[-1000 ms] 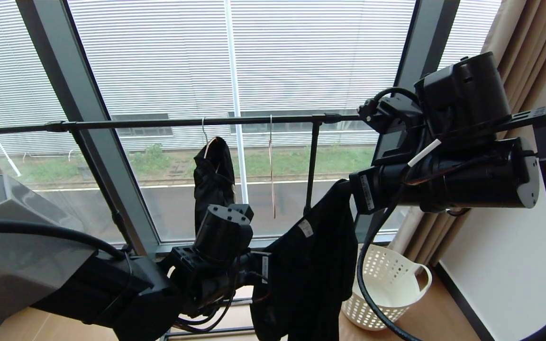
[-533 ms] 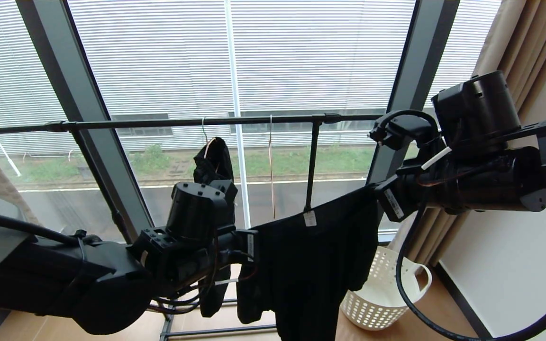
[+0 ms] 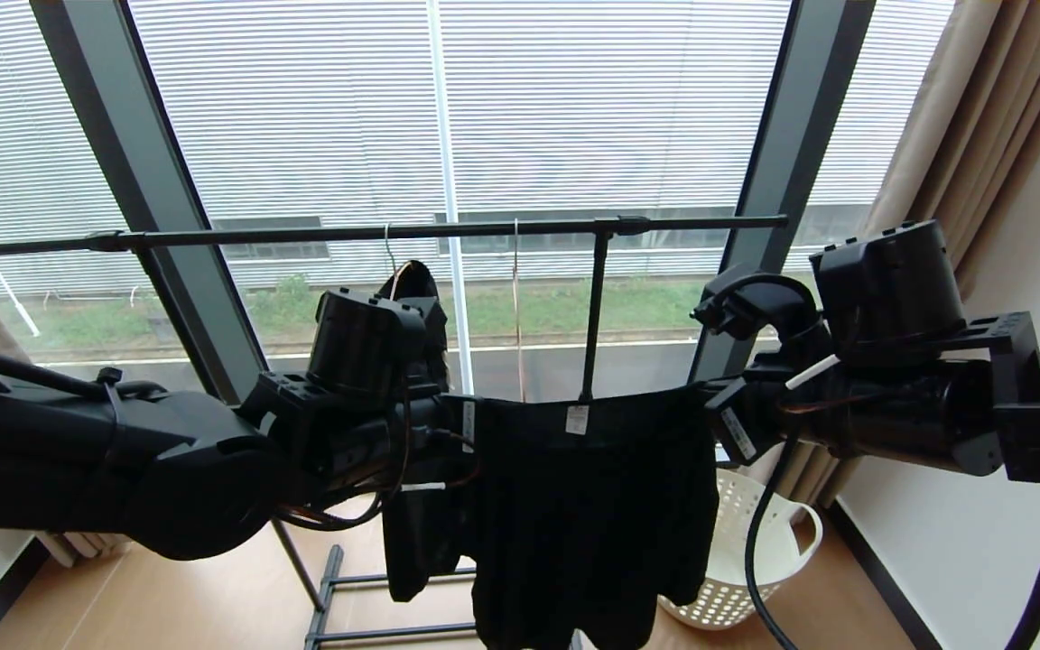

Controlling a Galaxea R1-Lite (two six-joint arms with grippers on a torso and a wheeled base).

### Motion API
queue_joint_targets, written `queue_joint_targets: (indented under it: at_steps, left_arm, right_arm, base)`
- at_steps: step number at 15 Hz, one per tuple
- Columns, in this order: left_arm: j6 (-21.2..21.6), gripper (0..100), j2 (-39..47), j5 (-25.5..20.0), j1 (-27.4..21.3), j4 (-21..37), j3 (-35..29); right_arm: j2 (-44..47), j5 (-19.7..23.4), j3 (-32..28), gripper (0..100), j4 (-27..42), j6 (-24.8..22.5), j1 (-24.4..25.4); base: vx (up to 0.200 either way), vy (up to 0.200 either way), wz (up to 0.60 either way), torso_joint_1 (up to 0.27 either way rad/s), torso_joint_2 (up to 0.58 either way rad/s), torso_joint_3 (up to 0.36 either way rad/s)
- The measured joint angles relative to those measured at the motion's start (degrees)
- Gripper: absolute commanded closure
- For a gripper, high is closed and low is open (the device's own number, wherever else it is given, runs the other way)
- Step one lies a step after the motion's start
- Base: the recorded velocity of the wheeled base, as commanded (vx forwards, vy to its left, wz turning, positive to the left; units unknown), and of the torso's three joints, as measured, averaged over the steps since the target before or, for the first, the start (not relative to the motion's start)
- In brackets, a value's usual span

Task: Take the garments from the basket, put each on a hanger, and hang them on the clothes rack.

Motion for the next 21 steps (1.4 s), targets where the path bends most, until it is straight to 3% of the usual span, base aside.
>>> queue_joint_targets:
  at_steps: [2, 5, 10, 14, 17, 21]
  left_arm:
    - [0.27, 100, 0.22, 0.02, 0.05, 0.85, -1.73]
    - [0.33, 100, 1.19, 0.00, 0.05, 1.01, -3.39]
    - [1.26, 100, 3.94, -0.02, 0.63, 1.23, -10.23]
    - [1.45, 100, 7.12, -0.17, 0.52, 3.25, -18.10]
    - [1.48, 100, 8.28, -0.27, -0.30, 6.68, -22.91]
    - [1.48, 100, 8.61, -0.28, -2.00, 7.80, -24.58]
  right_arm:
    - [0.48, 0.07, 3.84, 100, -6.49, -2.79, -0.06]
    - [0.54, 0.05, 5.49, 100, -6.44, -3.97, -0.26]
    - [-2.76, 0.84, 9.44, 100, -5.73, -11.56, -0.04]
    - [-7.08, 5.00, 13.79, 100, -5.61, -14.88, 5.77]
    - [-7.69, 5.45, 15.06, 100, -4.96, -13.12, 13.64]
    - [-3.44, 5.58, 12.47, 100, -5.32, 0.00, 21.47]
  base:
    - [0.000, 0.000, 0.00, 0.000, 0.00, 0.000]
    - [0.000, 0.000, 0.00, 0.000, 0.00, 0.000]
    - [0.000, 0.000, 0.00, 0.000, 0.00, 0.000]
    - [0.000, 0.000, 0.00, 0.000, 0.00, 0.000]
    - [0.000, 0.000, 0.00, 0.000, 0.00, 0.000]
    - [0.000, 0.000, 0.00, 0.000, 0.00, 0.000]
